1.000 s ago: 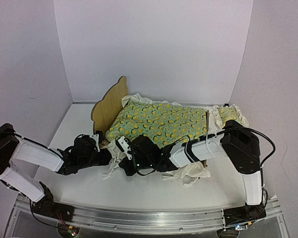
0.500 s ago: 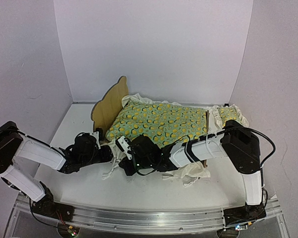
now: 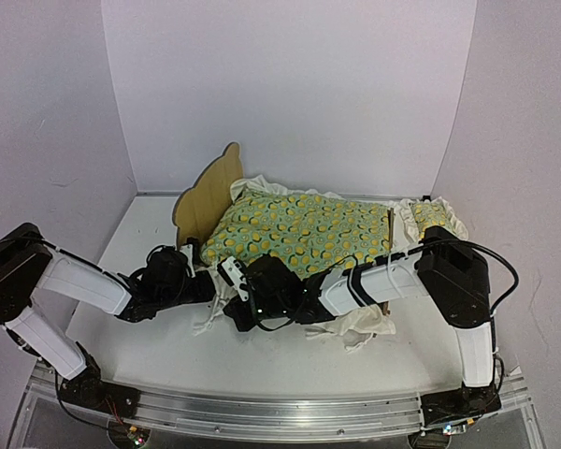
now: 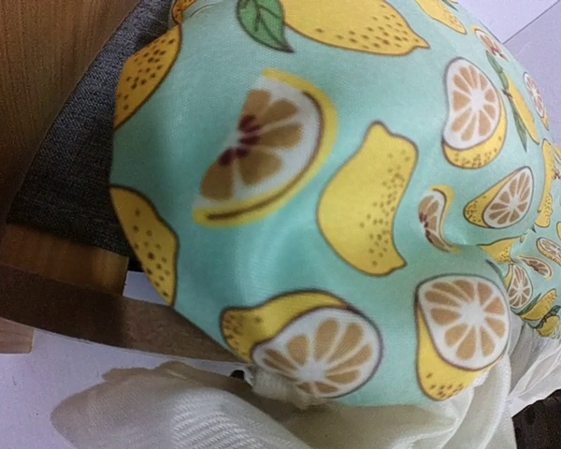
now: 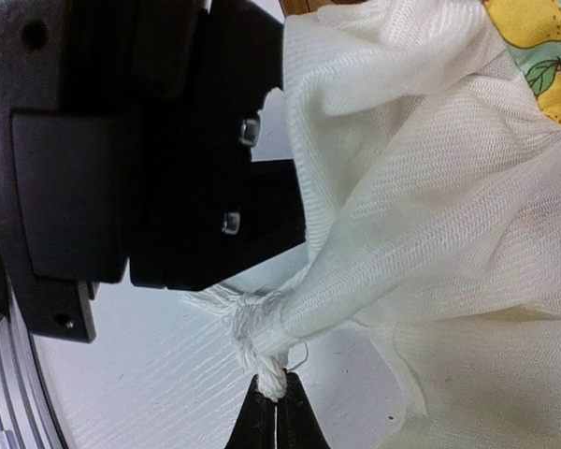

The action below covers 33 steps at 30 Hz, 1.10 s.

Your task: Set up the pet bed

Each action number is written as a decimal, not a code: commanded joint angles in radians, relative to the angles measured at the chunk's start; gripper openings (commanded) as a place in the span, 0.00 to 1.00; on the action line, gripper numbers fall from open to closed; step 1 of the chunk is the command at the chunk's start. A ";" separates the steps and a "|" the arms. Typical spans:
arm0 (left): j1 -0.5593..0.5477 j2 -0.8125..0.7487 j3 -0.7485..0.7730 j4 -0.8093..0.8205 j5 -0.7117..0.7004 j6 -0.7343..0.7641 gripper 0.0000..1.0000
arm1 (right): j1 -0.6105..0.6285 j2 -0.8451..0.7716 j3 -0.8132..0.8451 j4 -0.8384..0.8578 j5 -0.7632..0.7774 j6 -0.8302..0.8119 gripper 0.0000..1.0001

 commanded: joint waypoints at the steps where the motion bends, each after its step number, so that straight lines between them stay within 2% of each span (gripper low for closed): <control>1: 0.009 -0.005 0.050 0.064 -0.038 0.037 0.05 | 0.007 -0.040 0.028 0.049 -0.001 0.023 0.00; 3: 0.008 -0.032 0.033 0.064 -0.036 0.040 0.00 | 0.007 -0.026 0.038 0.057 0.008 0.051 0.00; 7: 0.009 -0.107 -0.004 0.051 -0.024 0.049 0.00 | 0.006 0.010 0.069 0.074 0.063 0.095 0.00; 13: 0.009 -0.180 -0.039 0.006 -0.011 0.063 0.00 | 0.006 0.102 0.161 0.070 0.063 0.133 0.00; 20: 0.010 -0.174 -0.031 -0.032 0.006 0.092 0.00 | -0.008 0.187 0.239 0.065 0.034 0.133 0.00; 27: 0.010 -0.160 -0.020 -0.050 -0.003 0.113 0.00 | -0.023 0.144 0.191 0.106 0.219 0.090 0.00; 33: 0.010 -0.151 -0.004 -0.112 -0.010 0.142 0.00 | -0.032 0.090 0.176 0.133 0.231 0.017 0.00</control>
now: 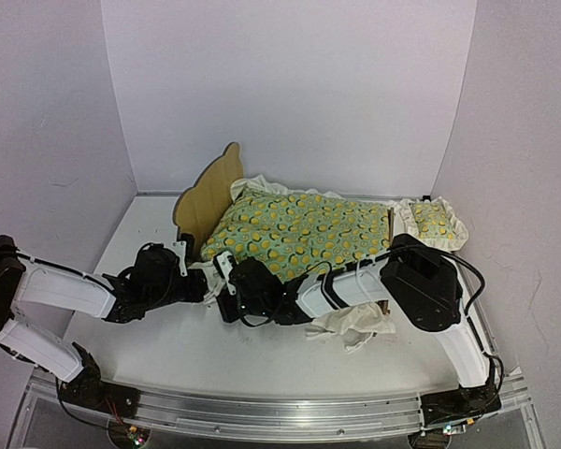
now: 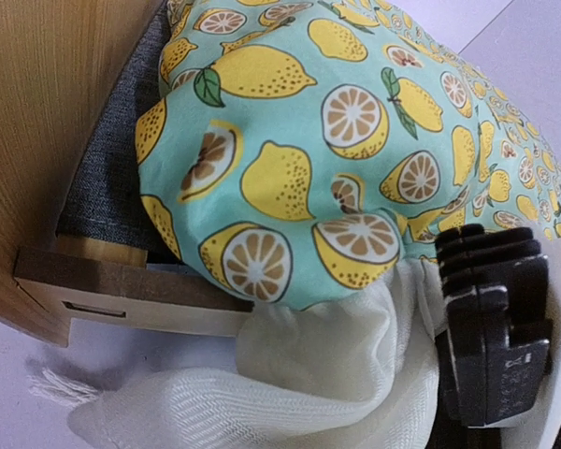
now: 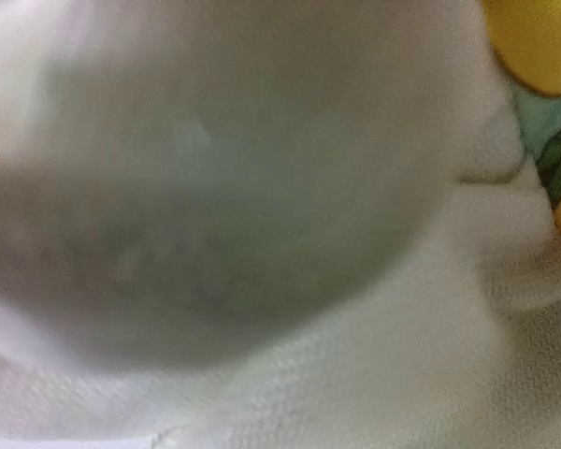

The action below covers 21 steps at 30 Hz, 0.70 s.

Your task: Set up the pet bed

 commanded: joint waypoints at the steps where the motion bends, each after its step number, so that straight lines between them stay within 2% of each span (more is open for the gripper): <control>1: 0.007 0.001 0.033 -0.041 -0.014 0.042 0.00 | -0.021 -0.103 -0.003 0.070 0.055 -0.062 0.00; 10: 0.017 -0.027 0.049 -0.149 -0.020 0.080 0.00 | -0.025 -0.147 -0.015 0.053 0.010 -0.167 0.00; 16: 0.030 -0.029 0.062 -0.168 0.026 0.075 0.00 | -0.025 -0.098 0.034 0.057 0.003 -0.285 0.00; 21: 0.038 -0.029 0.062 -0.171 0.063 0.066 0.00 | -0.023 -0.073 0.029 0.140 -0.020 -0.358 0.00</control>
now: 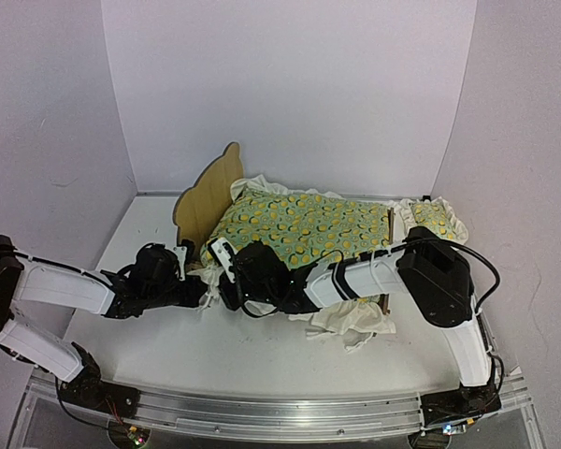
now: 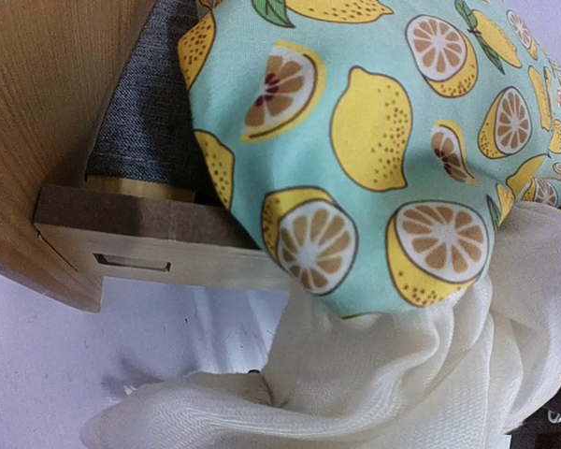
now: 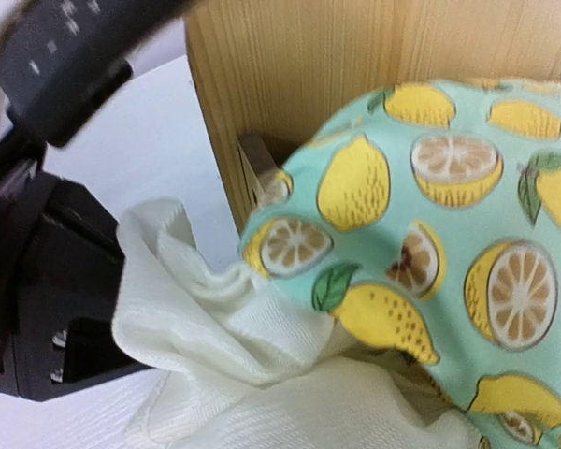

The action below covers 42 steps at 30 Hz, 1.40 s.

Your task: Set up the pet bed

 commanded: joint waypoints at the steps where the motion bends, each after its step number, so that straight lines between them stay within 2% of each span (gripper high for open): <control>1: 0.011 -0.024 0.040 -0.010 0.042 0.010 0.00 | -0.002 0.009 0.041 0.136 -0.021 -0.119 0.00; 8: 0.023 -0.032 0.042 -0.019 0.088 0.002 0.00 | -0.002 0.060 0.065 0.161 -0.031 -0.316 0.00; 11: 0.026 -0.038 0.044 -0.021 0.107 0.000 0.00 | -0.003 0.083 0.078 0.165 -0.047 -0.338 0.00; 19: 0.032 -0.039 0.056 -0.027 0.167 -0.010 0.00 | -0.011 0.149 0.125 0.191 -0.096 -0.266 0.00; 31: 0.036 -0.074 0.097 -0.094 0.136 -0.020 0.00 | -0.010 0.074 -0.005 0.244 -0.237 -0.114 0.00; 42: 0.036 -0.090 0.106 -0.132 0.140 -0.022 0.01 | -0.006 0.072 -0.017 0.143 -0.263 -0.047 0.00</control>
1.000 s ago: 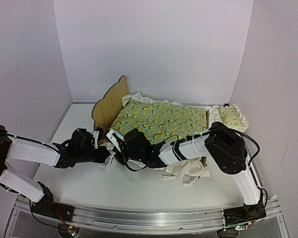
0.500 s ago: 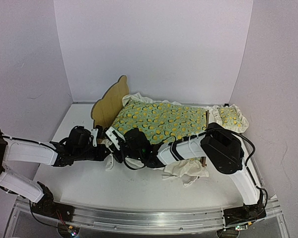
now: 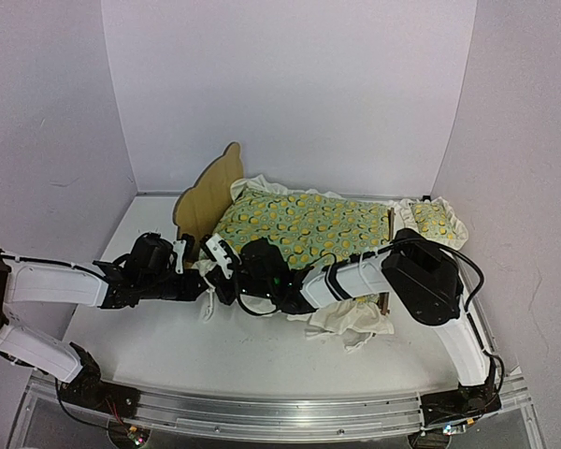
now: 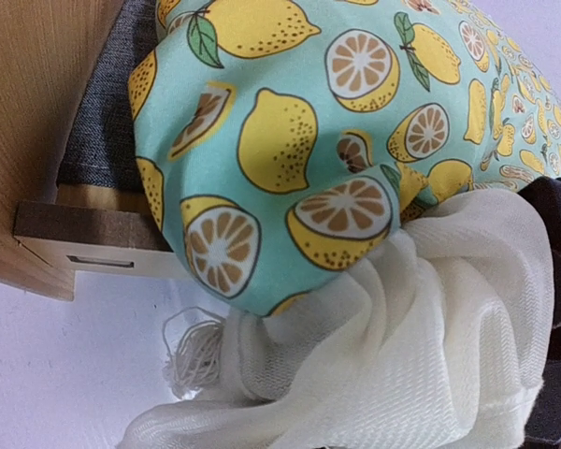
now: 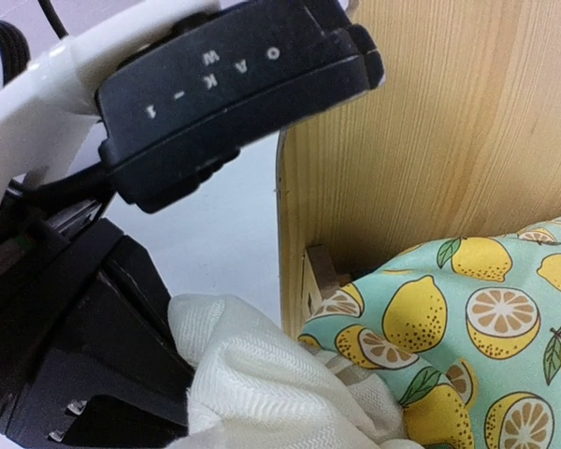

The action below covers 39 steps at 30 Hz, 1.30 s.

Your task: Set up the pet bed

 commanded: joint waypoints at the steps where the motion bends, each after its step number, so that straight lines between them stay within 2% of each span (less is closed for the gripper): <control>1: 0.000 -0.032 0.041 0.006 0.003 -0.003 0.01 | 0.020 -0.022 -0.046 -0.137 -0.072 0.099 0.00; 12: 0.000 -0.052 0.034 -0.034 -0.015 -0.007 0.02 | 0.047 -0.058 -0.055 -0.184 -0.011 0.067 0.00; 22: 0.002 -0.069 0.016 -0.033 0.021 -0.004 0.03 | 0.039 -0.026 0.018 -0.183 0.073 0.162 0.00; 24: 0.002 -0.064 0.012 -0.033 0.023 -0.006 0.03 | 0.035 -0.039 -0.001 -0.161 0.150 0.207 0.00; 26: 0.002 -0.059 0.009 -0.032 0.024 -0.008 0.03 | 0.018 -0.056 -0.030 -0.096 0.139 0.244 0.00; 28: 0.002 -0.053 0.008 -0.032 0.026 -0.010 0.03 | 0.006 -0.051 -0.016 -0.089 0.120 0.261 0.00; 33: 0.002 -0.059 0.019 -0.030 0.037 -0.005 0.03 | -0.006 0.012 0.054 -0.097 -0.045 0.232 0.00; 39: 0.002 -0.064 0.029 -0.029 0.047 0.001 0.03 | -0.009 0.060 0.065 -0.087 -0.142 0.232 0.00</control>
